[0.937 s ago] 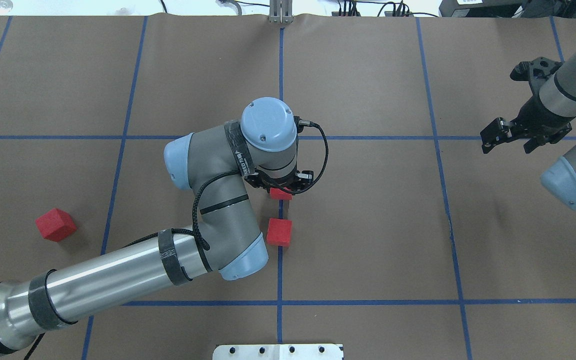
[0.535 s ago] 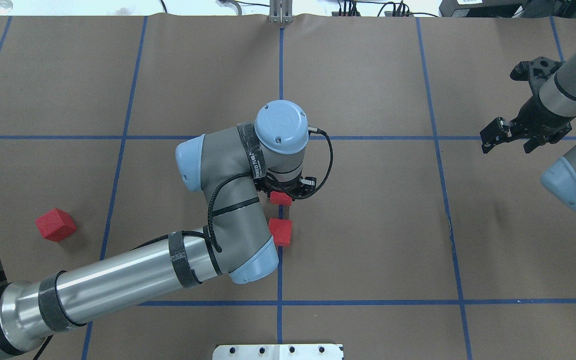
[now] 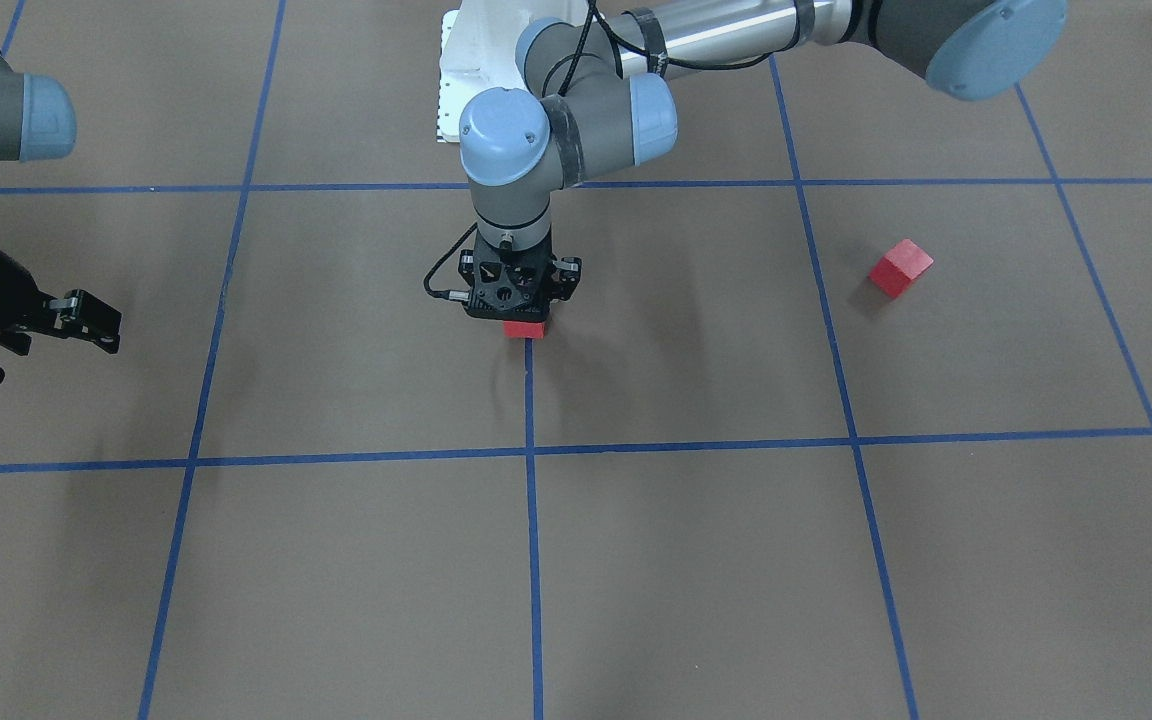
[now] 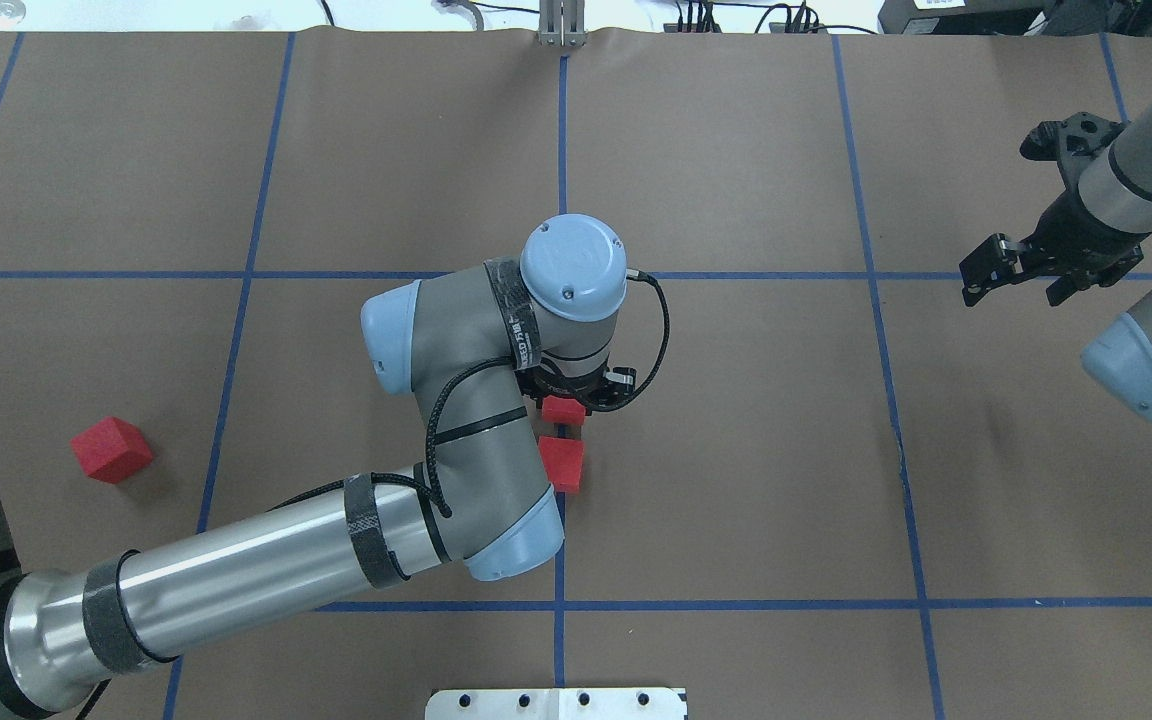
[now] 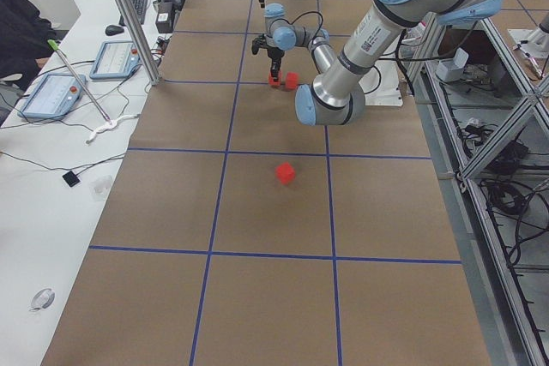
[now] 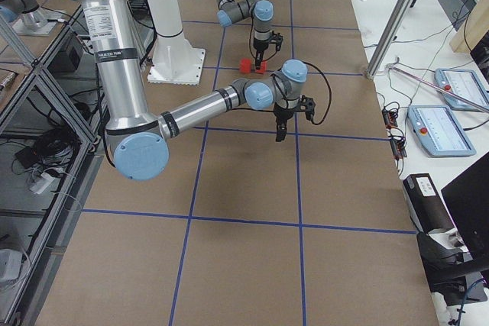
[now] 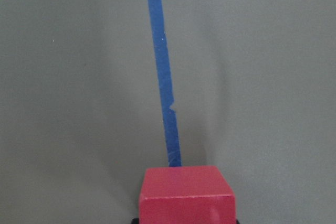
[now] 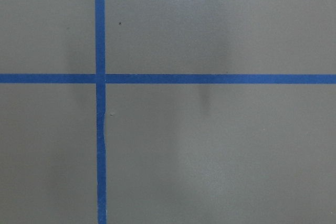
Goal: Form red blocks into L shape at center
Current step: 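Move the held cube onto the placed cube's far side and push them together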
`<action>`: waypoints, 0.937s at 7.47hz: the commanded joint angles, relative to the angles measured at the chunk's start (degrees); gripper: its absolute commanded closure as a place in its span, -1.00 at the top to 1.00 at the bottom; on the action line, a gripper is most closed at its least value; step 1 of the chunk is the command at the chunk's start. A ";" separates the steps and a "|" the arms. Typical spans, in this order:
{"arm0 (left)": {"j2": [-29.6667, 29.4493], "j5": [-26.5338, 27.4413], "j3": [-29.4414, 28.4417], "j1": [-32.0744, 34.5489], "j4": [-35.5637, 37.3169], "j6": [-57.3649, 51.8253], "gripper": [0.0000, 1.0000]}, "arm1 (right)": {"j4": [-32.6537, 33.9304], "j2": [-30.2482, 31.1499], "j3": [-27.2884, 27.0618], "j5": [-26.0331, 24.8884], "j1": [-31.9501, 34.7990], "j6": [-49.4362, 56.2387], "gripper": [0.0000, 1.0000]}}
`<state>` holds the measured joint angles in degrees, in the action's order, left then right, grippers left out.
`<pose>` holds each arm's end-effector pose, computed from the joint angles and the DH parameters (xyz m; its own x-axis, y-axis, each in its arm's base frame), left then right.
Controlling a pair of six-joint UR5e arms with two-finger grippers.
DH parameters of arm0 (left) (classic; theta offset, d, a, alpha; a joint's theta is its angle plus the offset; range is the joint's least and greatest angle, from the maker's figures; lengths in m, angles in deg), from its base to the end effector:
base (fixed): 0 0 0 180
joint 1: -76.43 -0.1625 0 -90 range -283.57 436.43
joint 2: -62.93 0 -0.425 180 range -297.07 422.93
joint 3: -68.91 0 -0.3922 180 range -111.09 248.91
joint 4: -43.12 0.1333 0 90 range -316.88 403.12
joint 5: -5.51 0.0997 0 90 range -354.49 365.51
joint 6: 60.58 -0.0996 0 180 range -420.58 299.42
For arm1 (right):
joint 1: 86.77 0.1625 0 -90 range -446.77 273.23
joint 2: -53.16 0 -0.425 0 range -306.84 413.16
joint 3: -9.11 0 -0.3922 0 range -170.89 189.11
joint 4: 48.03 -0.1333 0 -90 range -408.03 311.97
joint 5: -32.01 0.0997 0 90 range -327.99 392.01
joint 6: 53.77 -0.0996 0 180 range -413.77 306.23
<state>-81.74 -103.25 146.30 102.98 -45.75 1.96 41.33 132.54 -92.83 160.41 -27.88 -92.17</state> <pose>0.6480 -0.4370 0.1515 0.7079 0.1344 -0.6934 -0.1033 0.9909 0.0865 -0.2297 -0.5189 0.4622 0.7217 0.0073 0.6921 0.0339 0.9984 -0.0459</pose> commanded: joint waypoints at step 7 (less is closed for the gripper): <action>0.35 -0.31 0.56 -0.27 0.19 1.44 -1.00 | 0.02 0.07 -0.45 0.01 0.00 -0.10 0.99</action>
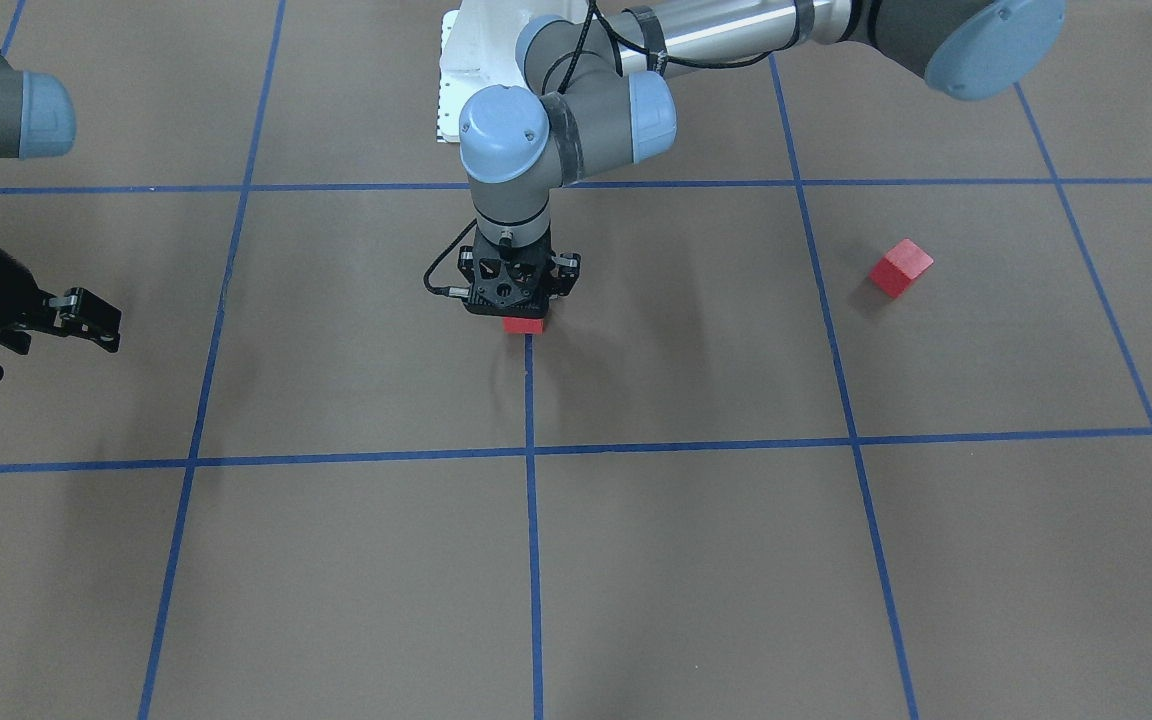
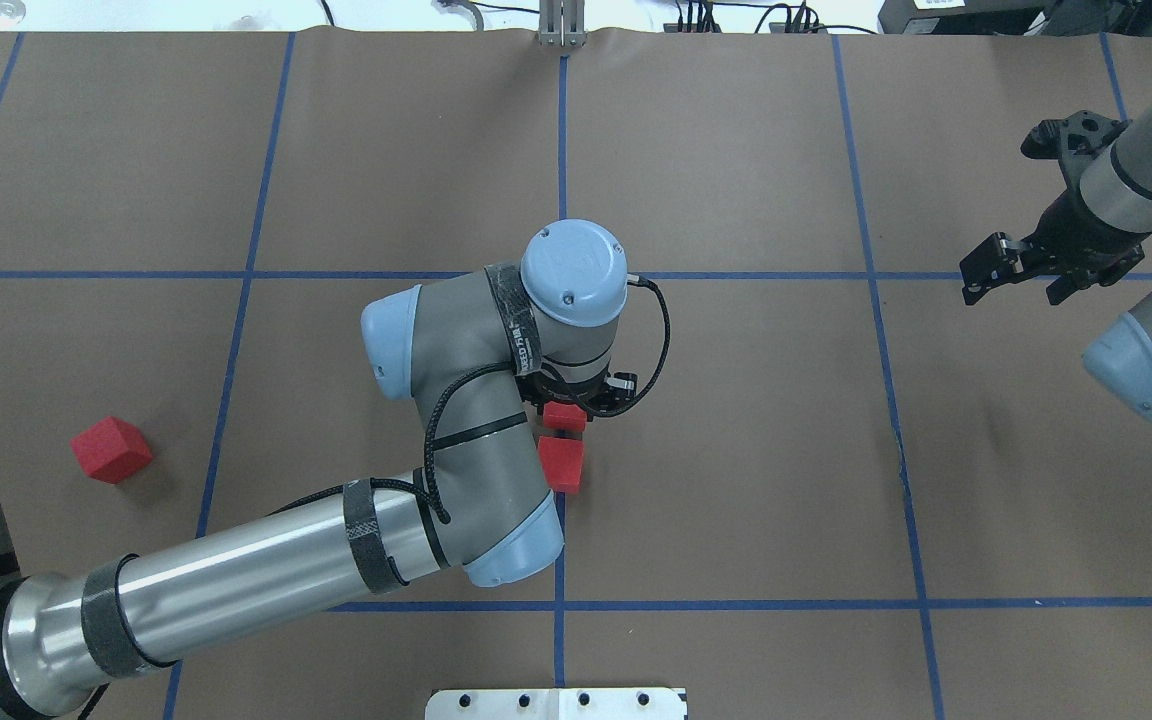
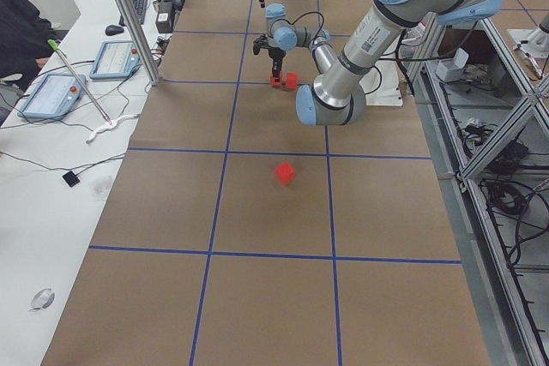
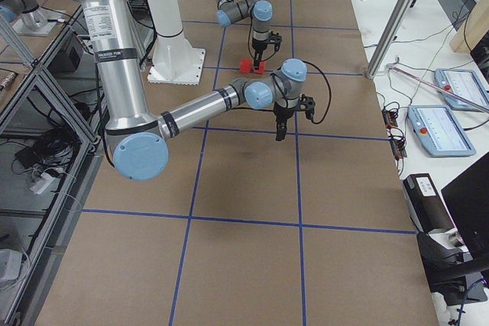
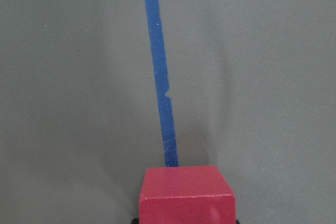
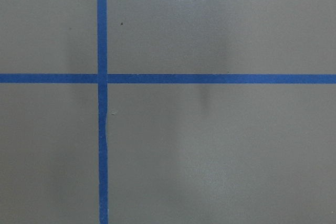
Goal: Form red blocks into L shape at center
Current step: 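Move the held cube onto the placed cube's far side and push them together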
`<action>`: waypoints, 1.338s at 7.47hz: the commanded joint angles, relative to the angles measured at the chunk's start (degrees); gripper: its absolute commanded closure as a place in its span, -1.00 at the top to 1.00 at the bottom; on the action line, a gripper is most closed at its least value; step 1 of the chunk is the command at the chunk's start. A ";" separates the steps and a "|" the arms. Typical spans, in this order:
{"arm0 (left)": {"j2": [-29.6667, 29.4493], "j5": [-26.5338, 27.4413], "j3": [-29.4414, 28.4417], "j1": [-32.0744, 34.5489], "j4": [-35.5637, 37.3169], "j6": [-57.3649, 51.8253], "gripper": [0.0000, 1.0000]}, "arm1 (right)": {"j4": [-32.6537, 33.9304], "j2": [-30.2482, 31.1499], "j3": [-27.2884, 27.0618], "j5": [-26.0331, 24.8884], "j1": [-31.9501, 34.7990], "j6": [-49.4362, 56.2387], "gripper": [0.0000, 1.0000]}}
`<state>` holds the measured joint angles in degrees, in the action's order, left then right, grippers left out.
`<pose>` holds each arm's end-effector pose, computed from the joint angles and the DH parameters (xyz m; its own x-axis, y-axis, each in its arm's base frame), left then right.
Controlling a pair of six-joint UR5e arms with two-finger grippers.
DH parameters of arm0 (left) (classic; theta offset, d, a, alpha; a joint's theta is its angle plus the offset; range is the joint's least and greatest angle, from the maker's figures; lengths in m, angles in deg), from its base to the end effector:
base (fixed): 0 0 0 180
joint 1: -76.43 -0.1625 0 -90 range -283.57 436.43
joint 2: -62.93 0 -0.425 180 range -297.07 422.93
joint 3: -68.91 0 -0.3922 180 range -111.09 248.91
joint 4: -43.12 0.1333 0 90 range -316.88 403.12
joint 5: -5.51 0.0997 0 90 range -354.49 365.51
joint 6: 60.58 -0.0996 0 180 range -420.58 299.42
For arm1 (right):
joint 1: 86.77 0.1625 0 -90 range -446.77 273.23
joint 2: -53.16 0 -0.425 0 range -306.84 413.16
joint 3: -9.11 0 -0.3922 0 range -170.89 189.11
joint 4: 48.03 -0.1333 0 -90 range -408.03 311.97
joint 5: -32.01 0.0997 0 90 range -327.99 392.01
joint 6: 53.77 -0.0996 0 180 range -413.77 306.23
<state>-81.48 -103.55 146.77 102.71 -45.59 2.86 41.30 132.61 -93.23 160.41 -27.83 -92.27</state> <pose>0.6483 -0.4325 0.1517 0.7067 0.1224 -0.6968 -0.1001 0.9923 0.0727 -0.2286 -0.5180 0.4595 0.7195 0.0059 0.6944 0.0319 0.9986 -0.0416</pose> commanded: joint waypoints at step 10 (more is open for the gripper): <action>0.26 -0.10 0.10 -0.79 -0.06 0.63 -1.00 | 0.05 -0.09 0.04 -0.08 -0.05 0.00 0.99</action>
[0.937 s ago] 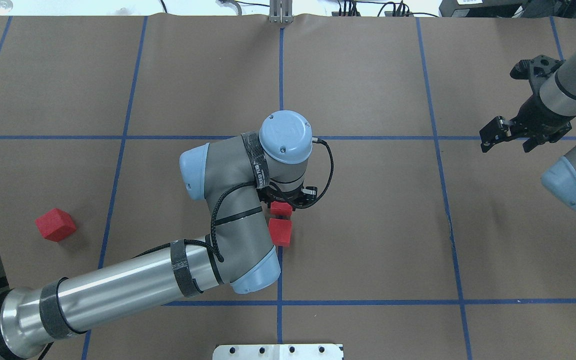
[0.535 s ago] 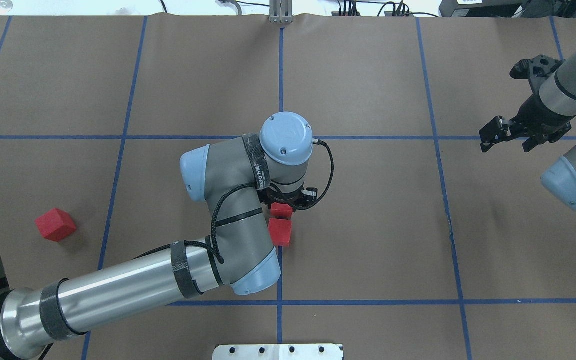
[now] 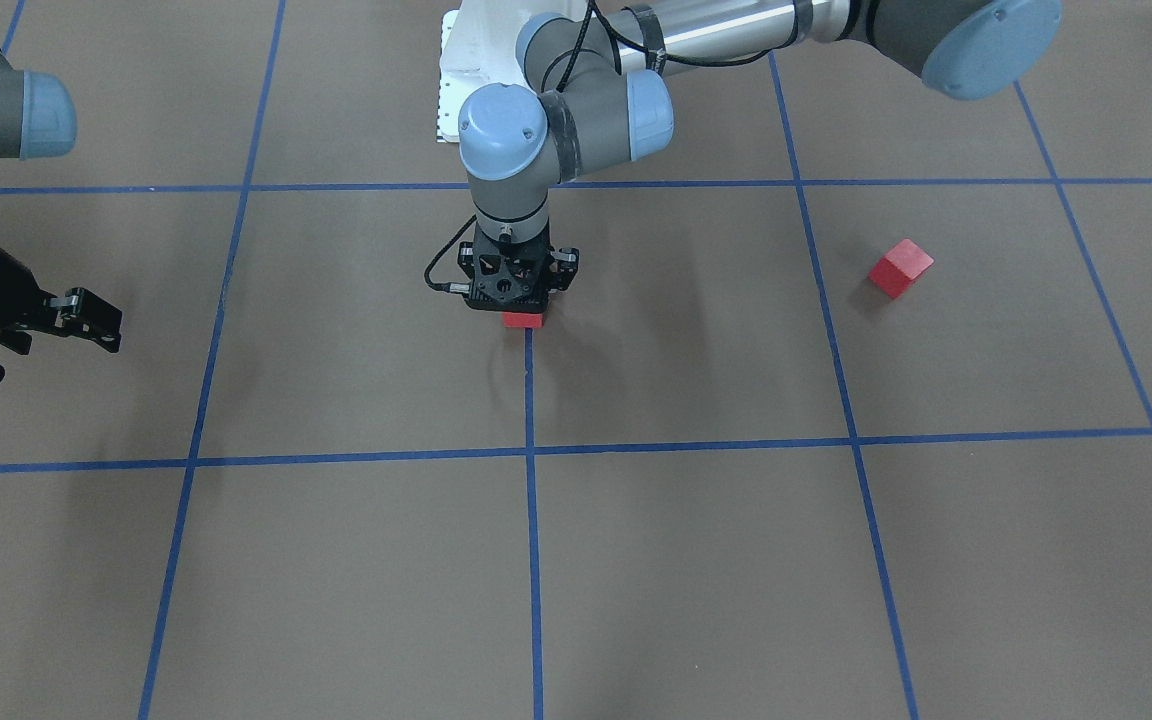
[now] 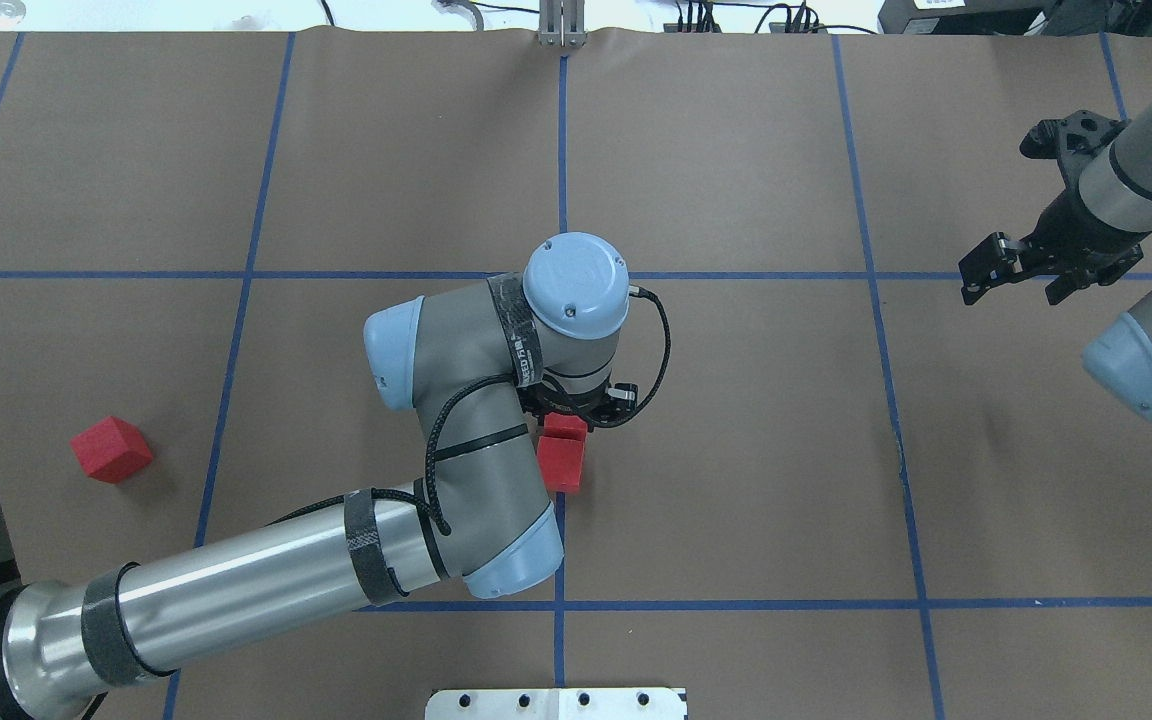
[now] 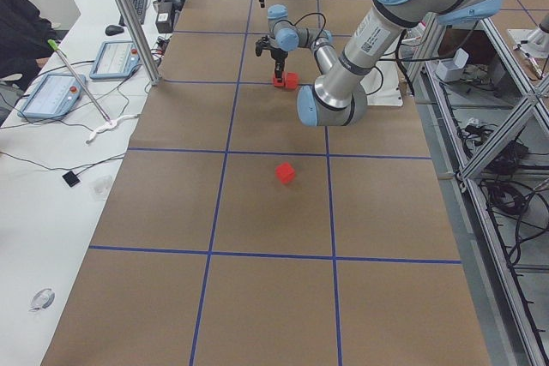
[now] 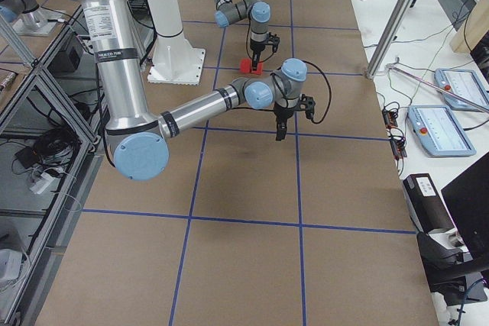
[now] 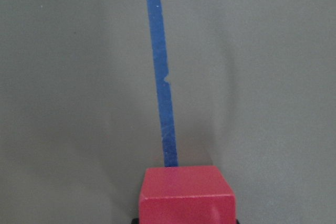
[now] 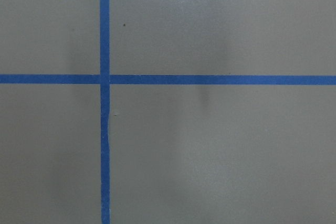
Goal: Form red blocks into L shape at center
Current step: 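Move the held cube onto the placed cube's far side and push them together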
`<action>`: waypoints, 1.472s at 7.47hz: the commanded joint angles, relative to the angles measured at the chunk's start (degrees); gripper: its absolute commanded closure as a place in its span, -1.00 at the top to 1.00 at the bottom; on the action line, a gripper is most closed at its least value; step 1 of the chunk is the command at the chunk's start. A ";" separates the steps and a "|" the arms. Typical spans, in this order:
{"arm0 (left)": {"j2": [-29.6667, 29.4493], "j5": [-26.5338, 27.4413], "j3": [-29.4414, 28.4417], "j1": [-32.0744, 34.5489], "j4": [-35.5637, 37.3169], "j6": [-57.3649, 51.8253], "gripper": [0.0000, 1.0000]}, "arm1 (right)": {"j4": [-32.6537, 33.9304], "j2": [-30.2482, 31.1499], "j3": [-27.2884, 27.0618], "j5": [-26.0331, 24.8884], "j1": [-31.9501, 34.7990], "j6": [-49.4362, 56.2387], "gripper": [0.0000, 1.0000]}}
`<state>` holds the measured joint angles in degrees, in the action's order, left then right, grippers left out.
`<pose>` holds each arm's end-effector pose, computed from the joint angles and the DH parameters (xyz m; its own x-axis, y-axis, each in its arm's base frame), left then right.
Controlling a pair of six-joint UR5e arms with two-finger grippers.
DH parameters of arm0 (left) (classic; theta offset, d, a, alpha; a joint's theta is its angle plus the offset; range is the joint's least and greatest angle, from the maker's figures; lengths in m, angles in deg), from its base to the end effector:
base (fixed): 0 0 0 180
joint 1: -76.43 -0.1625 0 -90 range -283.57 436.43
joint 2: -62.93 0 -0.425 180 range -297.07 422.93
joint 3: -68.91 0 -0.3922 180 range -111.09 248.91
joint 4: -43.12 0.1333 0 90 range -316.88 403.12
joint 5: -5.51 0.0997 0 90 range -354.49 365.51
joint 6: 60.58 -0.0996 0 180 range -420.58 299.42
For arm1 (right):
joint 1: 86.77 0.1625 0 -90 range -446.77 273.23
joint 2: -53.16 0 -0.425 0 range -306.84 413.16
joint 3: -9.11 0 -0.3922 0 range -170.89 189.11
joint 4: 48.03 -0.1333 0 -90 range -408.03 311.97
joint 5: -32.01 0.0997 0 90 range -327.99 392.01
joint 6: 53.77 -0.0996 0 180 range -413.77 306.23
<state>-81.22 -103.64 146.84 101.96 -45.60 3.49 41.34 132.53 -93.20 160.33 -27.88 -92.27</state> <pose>0.6537 -0.4238 0.1546 0.7078 0.1197 -0.6962 -0.1065 0.9924 0.0624 -0.2292 -0.5183 0.4591 0.7202 0.0051 0.6937 0.0322 0.9986 -0.0408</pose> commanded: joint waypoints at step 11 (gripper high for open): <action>0.09 0.00 1.60 -0.04 0.13 1.58 -1.00 | 0.01 0.00 -0.26 0.09 0.00 -0.09 0.99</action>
